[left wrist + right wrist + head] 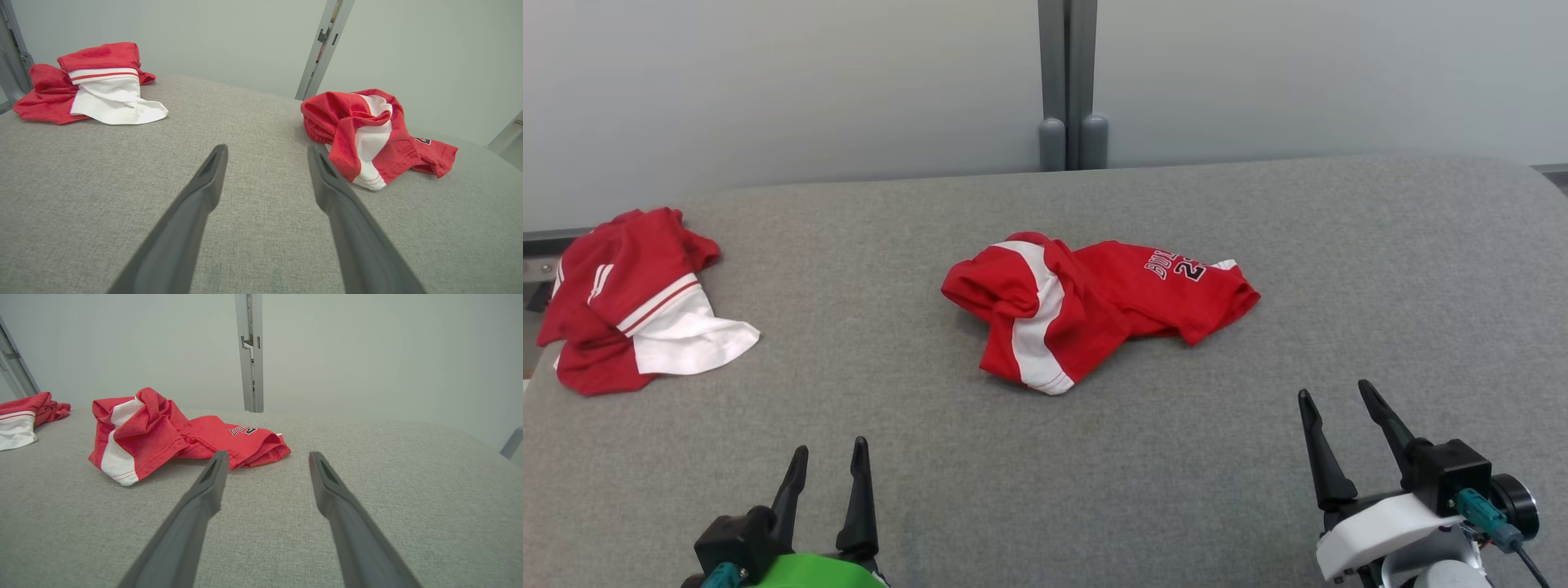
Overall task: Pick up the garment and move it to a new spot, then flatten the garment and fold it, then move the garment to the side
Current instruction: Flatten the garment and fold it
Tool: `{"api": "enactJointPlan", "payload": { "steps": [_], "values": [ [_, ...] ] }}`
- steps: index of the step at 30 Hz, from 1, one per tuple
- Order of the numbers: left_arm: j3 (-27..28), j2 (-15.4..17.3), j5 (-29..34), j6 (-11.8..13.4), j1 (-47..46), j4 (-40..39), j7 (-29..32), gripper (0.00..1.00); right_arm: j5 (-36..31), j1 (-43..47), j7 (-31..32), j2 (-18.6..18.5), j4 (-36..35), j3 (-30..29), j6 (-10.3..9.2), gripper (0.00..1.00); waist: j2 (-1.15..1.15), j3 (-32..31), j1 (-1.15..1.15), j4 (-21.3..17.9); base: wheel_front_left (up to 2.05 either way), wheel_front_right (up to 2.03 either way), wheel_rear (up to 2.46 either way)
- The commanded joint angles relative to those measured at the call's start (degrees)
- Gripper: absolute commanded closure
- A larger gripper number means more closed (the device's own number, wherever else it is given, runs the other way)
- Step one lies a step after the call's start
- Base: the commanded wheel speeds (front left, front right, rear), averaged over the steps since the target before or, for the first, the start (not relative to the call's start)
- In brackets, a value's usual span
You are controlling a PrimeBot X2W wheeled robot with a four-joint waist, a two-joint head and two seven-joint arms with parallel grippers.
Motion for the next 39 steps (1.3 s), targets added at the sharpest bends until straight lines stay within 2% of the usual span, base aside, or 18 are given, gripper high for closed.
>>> {"api": "enactJointPlan", "payload": {
  "steps": [1,9,14,23,31,38,39],
  "values": [
    [0.15,0.04,0.37,0.35,0.08,-0.03,-0.03,0.0,0.44,0.04,-0.02,-0.21,0.16,-0.23,-0.08,0.0,0.0,0.05,0.0,0.18,0.0,0.0,0.0],
    [-0.12,0.06,0.21,0.13,-1.67,-0.02,-0.03,0.0,0.19,-2.57,-0.02,-0.23,2.82,0.59,-0.08,0.0,0.0,1.44,0.0,3.11,0.0,0.0,0.0],
    [-0.88,0.07,-0.24,0.1,-3.44,-0.88,-0.03,0.0,-0.13,-6.95,-0.02,-0.19,6.8,2.67,-0.08,0.0,0.0,4.14,0.0,6.85,0.0,0.0,0.0],
    [-2.76,0.07,-1.84,0.47,-6.29,-1.84,-0.03,0.0,3.22,-17.8,-0.02,-0.28,22.88,12.15,-0.08,0.0,0.0,9.51,0.0,14.13,0.0,0.0,0.0],
    [-4.6,0.06,-3.26,0.91,-7.33,-1.96,-0.02,0.0,6.1,-26.06,-0.02,-0.27,34.71,15.31,-0.08,0.0,0.0,12.45,0.0,18.55,0.0,0.0,0.0],
    [-5.04,0.06,-3.86,1.38,-7.55,-2.11,-0.01,0.0,9.0,-29.38,-0.02,-0.29,36.67,17.92,-0.08,0.0,0.0,13.28,0.0,19.45,0.0,0.0,0.0],
    [-4.94,0.06,-3.86,1.42,-7.54,-2.16,-0.01,0.0,9.14,-29.61,-0.02,-0.29,36.59,18.14,-0.08,0.19,0.0,13.37,0.0,19.32,0.0,0.0,0.0]
  ]
}}
